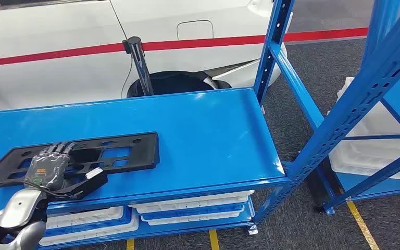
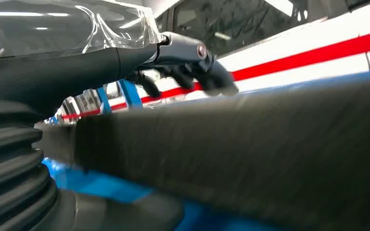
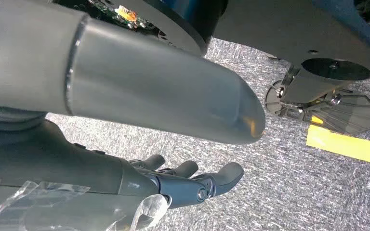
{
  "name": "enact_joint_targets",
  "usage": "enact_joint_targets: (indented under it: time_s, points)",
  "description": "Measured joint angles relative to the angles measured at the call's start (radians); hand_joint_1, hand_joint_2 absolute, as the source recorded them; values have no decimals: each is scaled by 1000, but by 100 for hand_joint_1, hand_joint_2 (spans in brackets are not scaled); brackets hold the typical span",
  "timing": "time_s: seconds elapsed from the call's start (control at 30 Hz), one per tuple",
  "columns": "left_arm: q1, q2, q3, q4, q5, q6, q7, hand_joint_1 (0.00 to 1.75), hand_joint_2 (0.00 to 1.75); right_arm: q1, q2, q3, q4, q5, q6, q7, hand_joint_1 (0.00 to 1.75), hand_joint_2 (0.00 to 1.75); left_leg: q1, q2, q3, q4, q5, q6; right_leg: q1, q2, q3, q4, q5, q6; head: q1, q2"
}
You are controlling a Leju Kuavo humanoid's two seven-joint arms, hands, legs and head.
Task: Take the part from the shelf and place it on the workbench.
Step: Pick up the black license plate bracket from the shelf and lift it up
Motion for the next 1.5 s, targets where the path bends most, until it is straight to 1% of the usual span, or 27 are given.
enact_joint_targets:
  time_s: [0.1, 0.23, 0.5, 0.63, 0.7, 0.77, 0.83, 1.07, 1.23, 1.43, 1.5]
  points:
    - [2, -2, 6, 7, 14, -3, -5, 175, 175, 0, 0, 0, 0, 0, 0, 0, 0, 0, 0, 0, 0, 0, 0, 0, 0, 0, 0, 0, 0, 0, 0, 0]
    - [-4, -3, 12, 11, 31, -32, -13, 175, 175, -1, 0, 0, 0, 1, 0, 0, 0, 0, 0, 0, 1, 0, 0, 0, 0, 0, 1, 0, 0, 0, 0, 0]
    - [-44, -6, 23, 11, 109, -140, -13, 175, 175, -3, 0, 0, 0, 3, 3, -1, 0, 0, 0, 0, 4, 0, 0, 0, -1, 0, 4, 0, 0, 0, 0, 0]
    - [-58, -6, 26, 2, 138, -157, -10, 175, 175, -4, 0, 0, 0, 2, 3, -2, 0, 0, 0, 0, 5, 0, 0, 0, 0, 0, 4, 0, 0, 0, 0, 0]
    - [-60, -6, 27, -5, 146, -149, -8, 175, 175, -4, 0, 0, 0, 1, 3, -3, 0, 0, 0, 0, 5, 0, 0, 0, 0, 0, 4, 0, 0, 0, 0, 0]
    - [-59, -6, 29, -12, 168, -117, -7, 175, 175, -4, 0, 0, 0, -1, 3, -3, 0, 0, 0, 0, 5, 0, 0, 0, 0, 0, 4, 0, 0, 0, 0, 0]
    - [-57, -6, 36, -20, 200, -63, -9, 175, 175, -3, 0, 0, 0, -2, 3, -3, 0, 0, 0, 0, 5, 0, 0, 0, 0, 0, 4, 0, 0, 0, 0, 0]
    - [-58, -6, 94, -78, 303, 78, -23, 175, 175, -2, 0, 0, 0, -5, 0, -4, 0, 0, 0, 0, 4, 0, 0, 0, 0, 0, 3, 0, 0, 0, 0, 0]
    - [-59, -9, 150, -165, 443, 228, -97, 175, 175, 0, -1, 0, 0, -10, -5, -11, 0, 0, -1, 0, 4, 0, 0, 0, 0, 0, 2, 0, 0, 0, 0, 0]
    - [-63, -26, 209, -280, 546, 370, -176, 175, 175, 0, -1, 0, 0, -11, -8, -13, 0, 0, -3, 0, 4, 0, 0, 0, 0, 0, 2, 0, 0, 0, 0, 0]
    - [-70, -34, 225, -319, 575, 406, -192, 175, 175, 1, -1, 0, 0, -11, -9, -14, 0, 0, -3, 0, 4, 0, 0, 0, 0, 0, 2, 0, 0, 0, 0, 0]
